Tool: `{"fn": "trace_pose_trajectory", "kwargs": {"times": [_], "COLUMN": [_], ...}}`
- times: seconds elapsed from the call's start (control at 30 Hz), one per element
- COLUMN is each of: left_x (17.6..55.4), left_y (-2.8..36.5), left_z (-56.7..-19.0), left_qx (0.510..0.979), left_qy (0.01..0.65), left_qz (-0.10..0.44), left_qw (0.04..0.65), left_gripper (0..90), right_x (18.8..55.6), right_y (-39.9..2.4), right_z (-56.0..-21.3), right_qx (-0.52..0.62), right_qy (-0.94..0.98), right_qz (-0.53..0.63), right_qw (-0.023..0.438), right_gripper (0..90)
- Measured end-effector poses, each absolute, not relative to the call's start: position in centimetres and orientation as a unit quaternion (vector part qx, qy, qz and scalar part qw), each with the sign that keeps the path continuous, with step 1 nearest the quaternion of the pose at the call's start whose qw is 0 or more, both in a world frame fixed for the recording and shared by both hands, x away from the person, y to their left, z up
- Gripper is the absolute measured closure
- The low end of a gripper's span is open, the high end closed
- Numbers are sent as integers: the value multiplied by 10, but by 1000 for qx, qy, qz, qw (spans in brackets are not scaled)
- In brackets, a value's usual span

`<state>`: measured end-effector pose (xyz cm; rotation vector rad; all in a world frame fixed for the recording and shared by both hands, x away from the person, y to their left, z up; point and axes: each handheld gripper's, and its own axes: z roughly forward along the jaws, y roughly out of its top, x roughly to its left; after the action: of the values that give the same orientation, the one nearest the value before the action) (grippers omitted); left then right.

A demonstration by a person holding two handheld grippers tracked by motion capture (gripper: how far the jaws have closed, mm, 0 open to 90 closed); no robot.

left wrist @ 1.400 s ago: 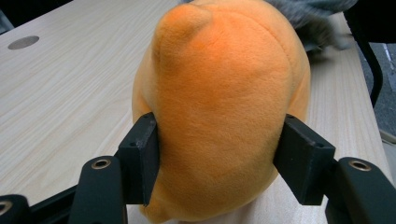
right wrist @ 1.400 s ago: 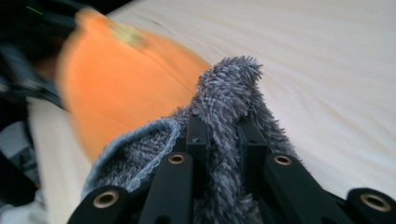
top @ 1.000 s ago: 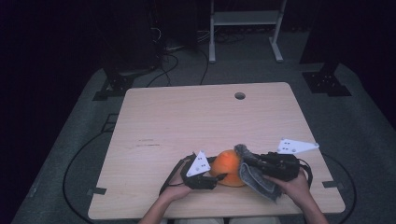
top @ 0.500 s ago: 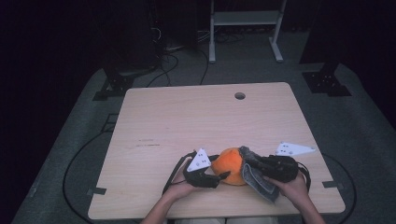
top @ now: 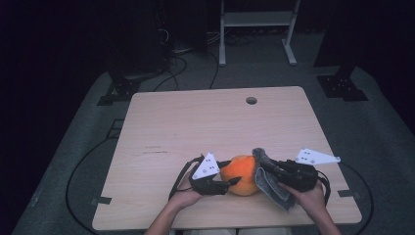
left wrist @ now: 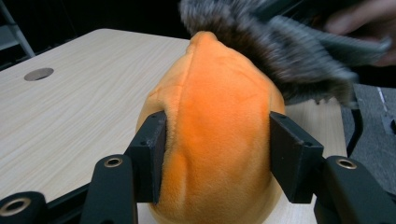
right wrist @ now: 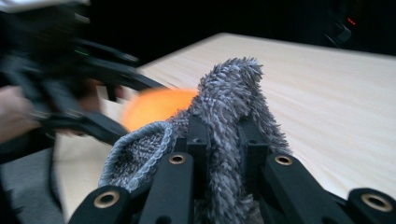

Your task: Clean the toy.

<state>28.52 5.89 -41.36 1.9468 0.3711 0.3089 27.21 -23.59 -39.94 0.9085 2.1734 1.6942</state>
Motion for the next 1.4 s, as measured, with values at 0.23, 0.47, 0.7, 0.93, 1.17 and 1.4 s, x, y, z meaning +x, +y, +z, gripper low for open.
{"fn": "trace_pose_trajectory", "kwargs": {"times": [0.23,0.47,0.7,0.93,1.17,1.4], "left_x": [296,296,288,292,283,276], "left_y": [65,52,58,55,47,39], "left_z": [-421,-440,-421,-430,-434,-436], "left_qx": [809,813,808,807,816,826], "left_qy": [190,187,167,190,171,135], "left_qz": [93,119,135,138,155,158], "left_qw": [548,539,548,542,530,523], "left_gripper": [196,256,384,376,386,386], "right_x": [275,279,268,271,264,267], "right_y": [-225,-238,-227,-223,-214,-222], "right_z": [-407,-411,-397,-407,-401,-397], "right_qx": [308,331,295,312,280,285], "right_qy": [768,753,759,778,791,788], "right_qz": [543,553,561,522,520,520], "right_qw": [142,130,147,158,160,168], "right_gripper": [779,779,779,780,781,781]}}
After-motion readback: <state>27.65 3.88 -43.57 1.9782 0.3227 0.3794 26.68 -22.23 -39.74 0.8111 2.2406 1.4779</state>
